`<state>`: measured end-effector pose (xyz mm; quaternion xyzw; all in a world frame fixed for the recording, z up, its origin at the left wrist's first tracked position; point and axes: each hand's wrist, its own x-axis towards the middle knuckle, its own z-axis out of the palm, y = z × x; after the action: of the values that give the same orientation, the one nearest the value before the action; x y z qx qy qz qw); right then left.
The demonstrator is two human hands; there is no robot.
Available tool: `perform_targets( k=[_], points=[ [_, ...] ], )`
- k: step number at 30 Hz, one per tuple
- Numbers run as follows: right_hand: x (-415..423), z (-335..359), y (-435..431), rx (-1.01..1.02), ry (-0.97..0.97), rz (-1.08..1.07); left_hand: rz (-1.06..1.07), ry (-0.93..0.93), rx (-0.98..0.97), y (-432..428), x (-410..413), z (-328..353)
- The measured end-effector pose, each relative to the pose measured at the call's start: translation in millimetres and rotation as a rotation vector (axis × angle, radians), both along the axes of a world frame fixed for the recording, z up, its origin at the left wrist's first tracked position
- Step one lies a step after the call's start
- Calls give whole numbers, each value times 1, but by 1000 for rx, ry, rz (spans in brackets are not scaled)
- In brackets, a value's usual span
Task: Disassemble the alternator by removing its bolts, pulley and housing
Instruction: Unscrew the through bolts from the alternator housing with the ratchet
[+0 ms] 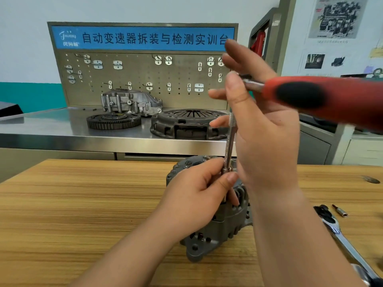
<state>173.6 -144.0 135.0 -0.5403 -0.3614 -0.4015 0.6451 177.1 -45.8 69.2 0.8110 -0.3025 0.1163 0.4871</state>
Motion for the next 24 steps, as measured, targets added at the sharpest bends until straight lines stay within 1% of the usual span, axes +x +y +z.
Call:
perform_targets(
  k=[1,2,3,6,9,11,13,17,18,19,20,24],
  points=[
    [0,-1,-1,-21,-34,-52,2,-4,7,0,0,0],
    [1,-1,-1,-19,-27,-61,0,-6,4,-1,0,0],
    [0,-1,-1,6,10,-26,-7,-3,-9,-1,0,0],
    [-2,2,0,127,191,197,-30,-9,-52,1,1,-1],
    [-2,5,-4,211,381,443,-52,-36,-55,2,0,-1],
    [-2,5,-4,205,447,508,-53,-53,-47,3,1,-1],
    [-3,2,-2,172,395,415,-35,-46,-39,2,1,-1],
    [0,1,-2,25,66,6,-26,22,-50,0,3,-1],
    [0,1,-2,-24,14,-61,-23,27,-46,-1,3,-1],
    [1,1,-2,-47,0,-81,-18,27,-45,-1,3,-1],
    [0,1,-2,-34,11,-52,-19,27,-51,-1,3,-2],
    [-2,1,1,121,225,238,-33,-10,-81,1,2,-2]
  ],
)
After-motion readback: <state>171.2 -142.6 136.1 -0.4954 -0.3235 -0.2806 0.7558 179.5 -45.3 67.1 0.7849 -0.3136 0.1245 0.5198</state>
